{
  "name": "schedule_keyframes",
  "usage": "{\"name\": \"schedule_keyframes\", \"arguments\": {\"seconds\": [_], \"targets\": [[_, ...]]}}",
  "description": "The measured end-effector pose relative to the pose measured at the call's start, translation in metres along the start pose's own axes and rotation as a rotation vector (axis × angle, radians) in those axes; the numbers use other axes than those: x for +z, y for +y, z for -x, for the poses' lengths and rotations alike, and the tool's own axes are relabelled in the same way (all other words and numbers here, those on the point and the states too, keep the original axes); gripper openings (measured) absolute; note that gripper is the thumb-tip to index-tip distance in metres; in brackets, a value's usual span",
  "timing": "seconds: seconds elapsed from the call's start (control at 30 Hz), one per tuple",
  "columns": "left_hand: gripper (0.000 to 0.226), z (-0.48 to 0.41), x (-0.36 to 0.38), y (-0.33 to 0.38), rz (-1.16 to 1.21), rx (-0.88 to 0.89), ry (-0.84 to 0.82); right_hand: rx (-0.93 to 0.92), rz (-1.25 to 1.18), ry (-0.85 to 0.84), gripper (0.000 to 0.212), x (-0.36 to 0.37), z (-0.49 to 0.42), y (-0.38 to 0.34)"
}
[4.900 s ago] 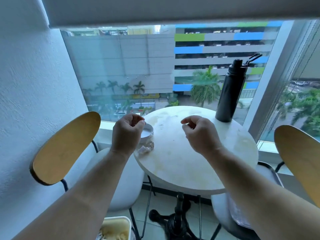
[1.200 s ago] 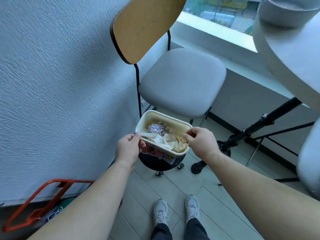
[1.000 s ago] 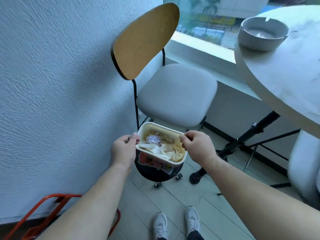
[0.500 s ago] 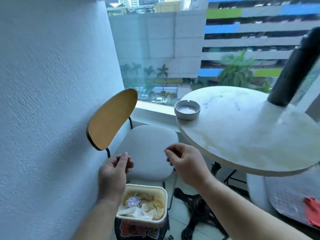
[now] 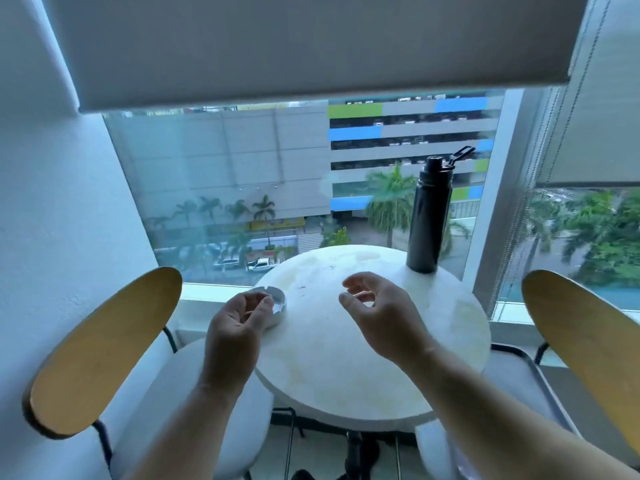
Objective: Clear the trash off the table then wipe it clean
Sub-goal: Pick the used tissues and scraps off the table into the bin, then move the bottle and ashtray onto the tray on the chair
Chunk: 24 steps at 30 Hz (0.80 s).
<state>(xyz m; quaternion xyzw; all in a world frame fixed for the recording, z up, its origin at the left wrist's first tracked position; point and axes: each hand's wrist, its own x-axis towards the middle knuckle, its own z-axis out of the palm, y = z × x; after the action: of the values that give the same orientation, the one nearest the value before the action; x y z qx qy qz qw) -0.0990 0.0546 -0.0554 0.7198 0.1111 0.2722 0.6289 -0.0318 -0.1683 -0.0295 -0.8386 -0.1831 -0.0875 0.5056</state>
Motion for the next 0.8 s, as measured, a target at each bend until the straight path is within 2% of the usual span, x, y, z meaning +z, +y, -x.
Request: {"name": "schedule_keyframes", "arguments": {"seconds": [0.23,0.5,0.67,0.8], "targets": [[0.034,-0.025,0.087,0.014,-0.012,0.011,-0.094,0.018,0.054,0.068,0.028,-0.068,-0.029,0.041],[0.035,-0.054,0.127,0.012,-0.049,-0.008,-0.141,0.033,0.058,0.114,0.029,-0.091,-0.063,0.073],[0.033,-0.078,0.134,-0.002,-0.041,-0.012,-0.165,0.043,0.035,0.372,0.017,-0.105,-0.098,0.083],[0.034,-0.097,0.136,-0.013,-0.012,-0.007,-0.167,0.063,0.112,0.562,0.024,-0.119,-0.134,0.090]]}}
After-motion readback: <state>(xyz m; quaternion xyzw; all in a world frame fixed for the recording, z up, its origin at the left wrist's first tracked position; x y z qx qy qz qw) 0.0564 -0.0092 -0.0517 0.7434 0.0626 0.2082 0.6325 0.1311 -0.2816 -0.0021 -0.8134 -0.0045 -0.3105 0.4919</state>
